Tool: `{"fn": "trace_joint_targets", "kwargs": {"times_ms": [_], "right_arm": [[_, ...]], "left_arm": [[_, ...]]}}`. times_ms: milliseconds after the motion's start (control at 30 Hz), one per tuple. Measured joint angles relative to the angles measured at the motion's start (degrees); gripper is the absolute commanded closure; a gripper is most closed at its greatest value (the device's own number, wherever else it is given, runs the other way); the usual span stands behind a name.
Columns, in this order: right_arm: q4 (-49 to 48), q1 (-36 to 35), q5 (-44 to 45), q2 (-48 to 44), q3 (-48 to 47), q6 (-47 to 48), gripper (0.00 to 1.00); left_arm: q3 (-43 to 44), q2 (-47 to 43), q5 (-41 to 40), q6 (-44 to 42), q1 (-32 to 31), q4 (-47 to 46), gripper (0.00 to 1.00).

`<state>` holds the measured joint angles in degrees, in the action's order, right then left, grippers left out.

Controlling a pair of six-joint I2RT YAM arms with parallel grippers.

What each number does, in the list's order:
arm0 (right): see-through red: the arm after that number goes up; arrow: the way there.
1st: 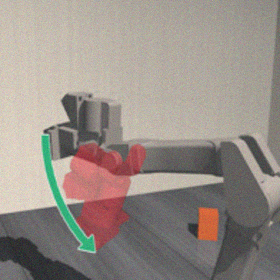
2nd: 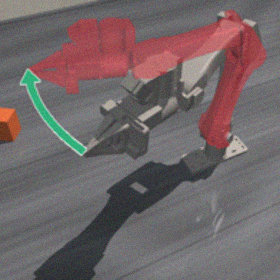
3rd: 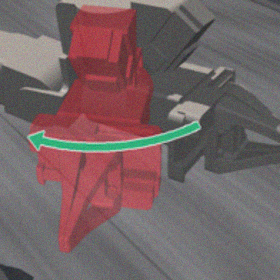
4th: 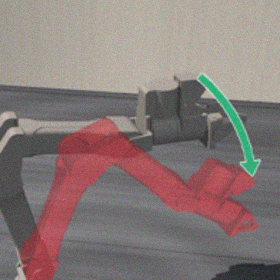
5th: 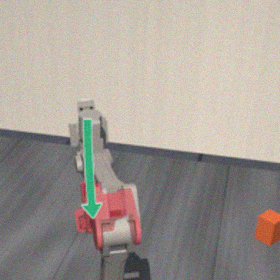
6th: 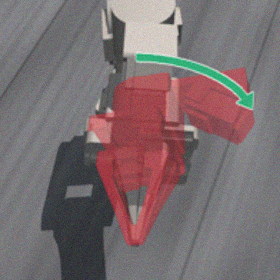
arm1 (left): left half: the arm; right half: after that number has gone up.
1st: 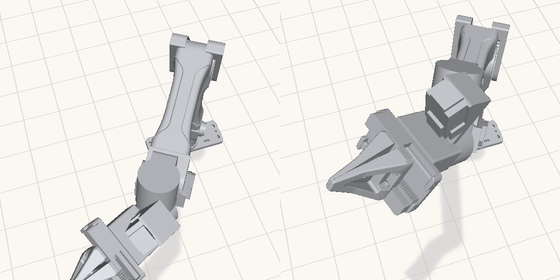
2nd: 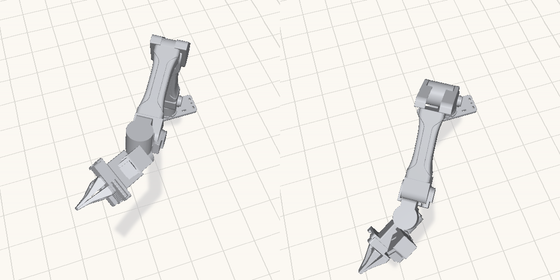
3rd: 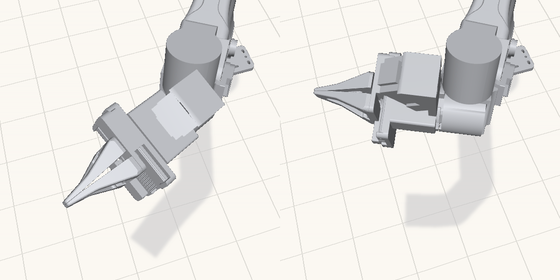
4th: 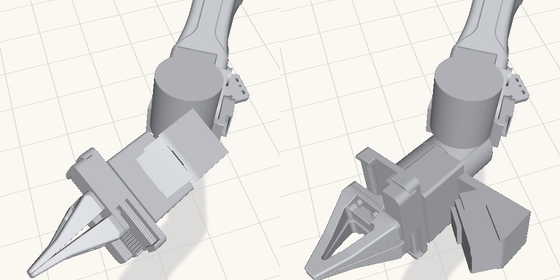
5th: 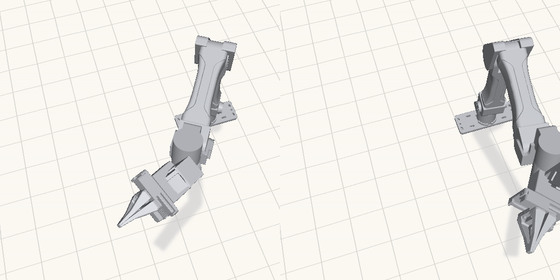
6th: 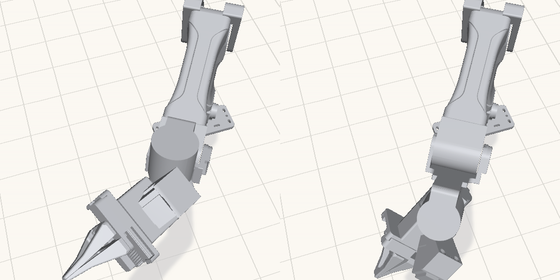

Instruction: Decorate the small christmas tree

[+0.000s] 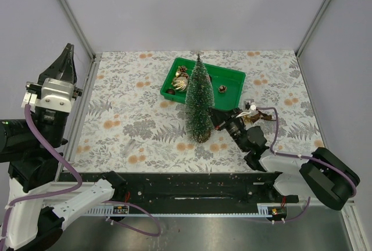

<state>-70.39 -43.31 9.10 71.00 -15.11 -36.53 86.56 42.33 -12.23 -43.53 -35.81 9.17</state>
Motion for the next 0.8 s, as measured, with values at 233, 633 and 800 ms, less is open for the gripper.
{"fn": "trace_joint_targets", "kwargs": {"times_ms": [233, 633, 800], "right_arm": [[0.5, 0.2, 1.4, -1.5, 2.4, 0.2, 0.99], [-0.8, 0.3, 2.3, 0.3, 6.9, -3.1, 0.4], [5.6, 0.3, 2.3, -5.6, 6.9, -3.0, 0.23]], "left_arm": [[0.0, 0.0, 0.0, 0.0, 0.0, -0.1, 0.94], [0.0, 0.0, 0.0, 0.0, 0.0, -0.1, 0.94], [0.0, 0.2, 0.0, 0.0, 0.0, 0.0, 0.94]]}}
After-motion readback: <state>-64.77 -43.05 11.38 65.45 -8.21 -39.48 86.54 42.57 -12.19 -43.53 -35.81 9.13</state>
